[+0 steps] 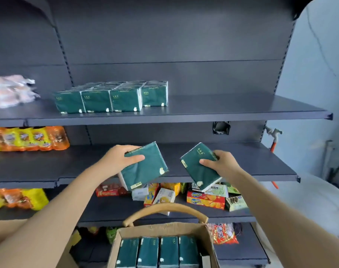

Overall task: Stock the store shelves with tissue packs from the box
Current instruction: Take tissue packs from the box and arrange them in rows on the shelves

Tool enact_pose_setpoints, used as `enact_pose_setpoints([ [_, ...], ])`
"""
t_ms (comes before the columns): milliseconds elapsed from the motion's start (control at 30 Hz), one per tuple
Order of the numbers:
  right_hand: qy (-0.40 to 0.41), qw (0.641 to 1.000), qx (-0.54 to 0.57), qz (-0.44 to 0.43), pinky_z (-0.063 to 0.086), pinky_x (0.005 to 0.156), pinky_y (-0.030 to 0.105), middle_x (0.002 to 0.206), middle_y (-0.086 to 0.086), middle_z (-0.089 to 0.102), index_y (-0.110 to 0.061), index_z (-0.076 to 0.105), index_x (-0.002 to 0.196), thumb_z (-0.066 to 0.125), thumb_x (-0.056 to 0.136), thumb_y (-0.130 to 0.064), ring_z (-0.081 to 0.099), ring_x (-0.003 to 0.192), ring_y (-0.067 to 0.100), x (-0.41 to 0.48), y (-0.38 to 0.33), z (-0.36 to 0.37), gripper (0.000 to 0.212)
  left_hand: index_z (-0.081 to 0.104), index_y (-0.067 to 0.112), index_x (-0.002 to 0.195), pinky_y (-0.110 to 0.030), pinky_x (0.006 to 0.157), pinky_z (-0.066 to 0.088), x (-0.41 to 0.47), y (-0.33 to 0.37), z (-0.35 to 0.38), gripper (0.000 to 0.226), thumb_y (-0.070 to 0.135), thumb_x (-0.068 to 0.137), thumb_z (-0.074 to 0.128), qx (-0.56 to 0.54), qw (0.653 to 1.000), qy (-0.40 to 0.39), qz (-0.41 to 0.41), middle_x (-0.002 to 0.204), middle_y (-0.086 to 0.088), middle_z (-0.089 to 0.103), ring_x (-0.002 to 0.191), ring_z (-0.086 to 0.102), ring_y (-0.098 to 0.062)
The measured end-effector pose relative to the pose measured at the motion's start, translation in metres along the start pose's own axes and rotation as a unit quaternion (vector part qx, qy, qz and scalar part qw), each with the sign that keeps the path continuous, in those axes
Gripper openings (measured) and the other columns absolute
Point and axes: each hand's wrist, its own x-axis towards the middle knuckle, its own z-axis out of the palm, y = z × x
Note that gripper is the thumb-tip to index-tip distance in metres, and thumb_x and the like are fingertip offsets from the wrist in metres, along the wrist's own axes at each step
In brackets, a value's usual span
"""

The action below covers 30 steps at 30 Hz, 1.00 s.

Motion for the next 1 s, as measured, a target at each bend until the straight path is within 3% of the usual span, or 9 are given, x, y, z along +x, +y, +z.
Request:
enact_pose_setpoints([
  [133,0.012,0.998,-0.012,-0.054,0.052,0.07,0.028,0.083,-0.003,0.066,-0.015,0.061,0.095,0.076,0.079,-0.028,0.064,0.078,0.016,0.013,-0.047,-0.026,0.025,0.056,0.051,0.085,-0.016,0.063,0.045,0.003,0.038,-0.029,0.025,0.03,0.086,0.068,0.018,0.999,0.03,0.025,0.081,0.03,0.061,0.077,0.059,0.008],
  [300,0.016,0.993,-0.031,-0.108,0.047,0.06,0.024,0.079,-0.004,0.066,-0.016,0.063,0.089,0.076,0.078,-0.025,0.064,0.075,0.017,0.042,-0.103,-0.038,0.018,0.058,0.046,0.091,-0.015,0.064,0.043,0.025,0.055,-0.06,0.017,0.034,0.085,0.068,0.031,0.996,0.059,0.054,0.087,0.028,0.058,0.08,0.059,0.003],
  [400,0.021,0.988,-0.074,-0.132,0.04,0.051,0.021,0.076,-0.006,0.063,-0.015,0.063,0.09,0.075,0.079,-0.026,0.06,0.07,0.014,0.066,-0.131,-0.033,0.02,0.058,0.044,0.095,-0.008,0.063,0.04,0.046,0.048,-0.077,0.017,0.033,0.085,0.068,0.043,0.995,0.058,0.067,0.089,0.029,0.057,0.08,0.055,0.01],
  [467,0.021,0.983,-0.101,-0.15,0.044,0.056,0.022,0.082,-0.004,0.066,-0.016,0.065,0.095,0.076,0.078,-0.027,0.063,0.078,0.017,0.088,-0.15,-0.027,0.023,0.06,0.04,0.103,-0.007,0.064,0.04,0.062,0.041,-0.092,0.019,0.034,0.086,0.067,0.059,0.994,0.06,0.071,0.092,0.029,0.057,0.082,0.054,0.008],
  [567,0.018,0.972,-0.164,-0.169,0.048,0.069,0.026,0.097,0.0,0.067,-0.013,0.063,0.109,0.076,0.077,-0.028,0.064,0.093,0.021,0.125,-0.178,-0.013,0.038,0.06,0.036,0.114,-0.017,0.075,0.041,0.091,0.027,-0.117,0.029,0.035,0.086,0.066,0.074,0.992,0.076,0.074,0.103,0.023,0.056,0.096,0.054,-0.003],
  [700,0.033,0.95,-0.242,-0.197,0.044,0.082,0.028,0.121,0.006,0.059,-0.009,0.049,0.125,0.078,0.076,-0.029,0.056,0.108,0.025,0.174,-0.206,0.016,0.061,0.056,0.048,0.094,-0.01,0.068,0.041,0.127,0.006,-0.144,0.02,0.034,0.085,0.068,0.059,0.992,0.071,0.083,0.098,0.03,0.057,0.088,0.056,0.008],
  [867,0.008,0.909,-0.361,-0.21,0.049,0.09,0.036,0.124,0.005,0.059,-0.015,0.049,0.13,0.075,0.077,-0.035,0.056,0.109,0.024,0.239,-0.22,0.055,0.063,0.054,0.052,0.09,-0.008,0.067,0.042,0.17,-0.019,-0.163,0.023,0.036,0.083,0.069,0.055,0.992,0.065,0.089,0.094,0.033,0.06,0.087,0.056,0.012],
  [933,0.021,0.893,-0.388,-0.225,0.044,0.096,0.034,0.131,0.004,0.053,-0.015,0.047,0.135,0.073,0.079,-0.035,0.046,0.122,0.023,0.258,-0.222,0.067,0.064,0.051,0.055,0.086,-0.003,0.065,0.039,0.182,-0.028,-0.166,0.027,0.035,0.083,0.069,0.05,0.993,0.058,0.089,0.084,0.041,0.056,0.081,0.051,0.019],
  [1000,0.045,0.882,-0.388,-0.265,0.038,0.103,0.032,0.137,0.002,0.048,-0.016,0.047,0.136,0.072,0.08,-0.037,0.034,0.13,0.021,0.275,-0.219,0.077,0.065,0.054,0.054,0.087,-0.004,0.071,0.04,0.191,-0.035,-0.169,0.023,0.037,0.083,0.069,0.067,0.993,0.034,0.09,0.09,0.039,0.057,0.085,0.051,0.021],
])
